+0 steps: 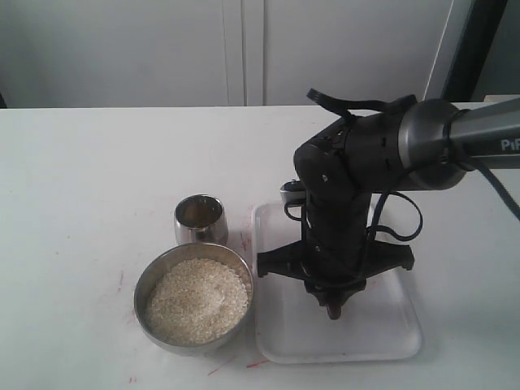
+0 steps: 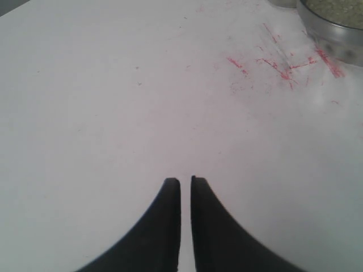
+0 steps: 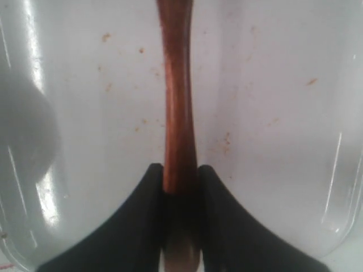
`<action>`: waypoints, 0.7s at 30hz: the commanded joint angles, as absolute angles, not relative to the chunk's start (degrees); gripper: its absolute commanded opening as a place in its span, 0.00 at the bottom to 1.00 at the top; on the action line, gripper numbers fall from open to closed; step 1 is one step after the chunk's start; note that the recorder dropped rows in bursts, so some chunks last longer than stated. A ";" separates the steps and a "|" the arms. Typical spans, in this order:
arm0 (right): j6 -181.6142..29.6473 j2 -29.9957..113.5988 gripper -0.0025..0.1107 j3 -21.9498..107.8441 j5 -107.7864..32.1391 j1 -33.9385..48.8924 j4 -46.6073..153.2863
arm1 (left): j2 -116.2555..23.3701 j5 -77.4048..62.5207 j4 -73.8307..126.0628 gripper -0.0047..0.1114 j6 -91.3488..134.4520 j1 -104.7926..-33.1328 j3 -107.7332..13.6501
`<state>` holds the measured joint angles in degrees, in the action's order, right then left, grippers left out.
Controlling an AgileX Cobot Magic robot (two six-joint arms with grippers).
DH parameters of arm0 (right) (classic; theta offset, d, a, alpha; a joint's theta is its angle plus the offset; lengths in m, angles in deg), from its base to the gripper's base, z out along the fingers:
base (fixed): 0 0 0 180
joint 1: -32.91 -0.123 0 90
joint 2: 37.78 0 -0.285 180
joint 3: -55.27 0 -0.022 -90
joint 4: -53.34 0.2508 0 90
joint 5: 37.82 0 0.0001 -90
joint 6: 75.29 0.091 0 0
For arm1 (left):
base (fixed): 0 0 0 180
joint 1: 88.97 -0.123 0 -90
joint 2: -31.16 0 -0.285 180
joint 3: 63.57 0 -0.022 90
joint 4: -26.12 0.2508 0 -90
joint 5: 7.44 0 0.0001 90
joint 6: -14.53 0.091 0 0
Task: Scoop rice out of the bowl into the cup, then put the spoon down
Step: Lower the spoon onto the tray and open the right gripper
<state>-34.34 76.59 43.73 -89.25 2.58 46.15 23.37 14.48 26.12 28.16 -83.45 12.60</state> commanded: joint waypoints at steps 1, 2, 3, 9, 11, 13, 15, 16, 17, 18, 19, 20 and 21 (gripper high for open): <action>-35.20 76.65 0.16 44.21 -88.69 2.78 45.86 | 23.37 17.45 25.79 0.16 27.97 -83.16 13.07; -35.20 76.65 0.19 44.21 -88.57 2.78 45.86 | 23.37 17.45 25.79 0.16 27.97 -83.16 13.07; -35.20 76.65 0.22 44.21 -88.44 2.78 45.86 | 23.37 17.45 25.79 0.16 27.97 -83.16 13.07; -35.20 76.65 0.29 44.21 -87.70 2.78 45.86 | 23.37 17.45 25.79 0.16 27.97 -83.16 13.07; -35.20 76.65 0.29 44.21 -87.69 2.78 45.86 | 23.37 17.45 25.79 0.16 27.97 -83.16 13.07; -35.57 76.65 0.29 44.21 -88.53 2.78 45.86 | 23.37 17.45 25.79 0.16 27.97 -83.16 13.07; -37.52 76.36 0.29 44.21 -89.60 2.78 45.86 | 23.37 17.45 25.79 0.16 27.97 -83.16 13.07; -38.62 76.02 0.29 44.21 -90.50 2.78 45.86 | 23.37 17.45 25.79 0.16 27.97 -83.16 13.07; -39.93 75.55 0.29 44.21 -91.45 2.78 45.86 | 23.37 17.45 25.79 0.16 27.97 -83.16 13.07; -41.08 75.02 0.29 44.21 -92.43 2.78 45.74 | 23.37 17.45 25.79 0.16 27.97 -83.16 13.07; -42.26 74.24 0.29 44.21 -93.72 2.78 45.74 | 23.37 17.45 25.79 0.16 27.97 -83.16 13.07; -43.23 73.28 0.29 44.21 -95.12 2.67 45.74 | 23.37 17.45 25.79 0.16 27.97 -83.16 13.07; -44.28 72.34 0.29 44.21 -96.38 2.67 45.74 | 23.37 17.45 25.79 0.16 27.97 -83.16 13.07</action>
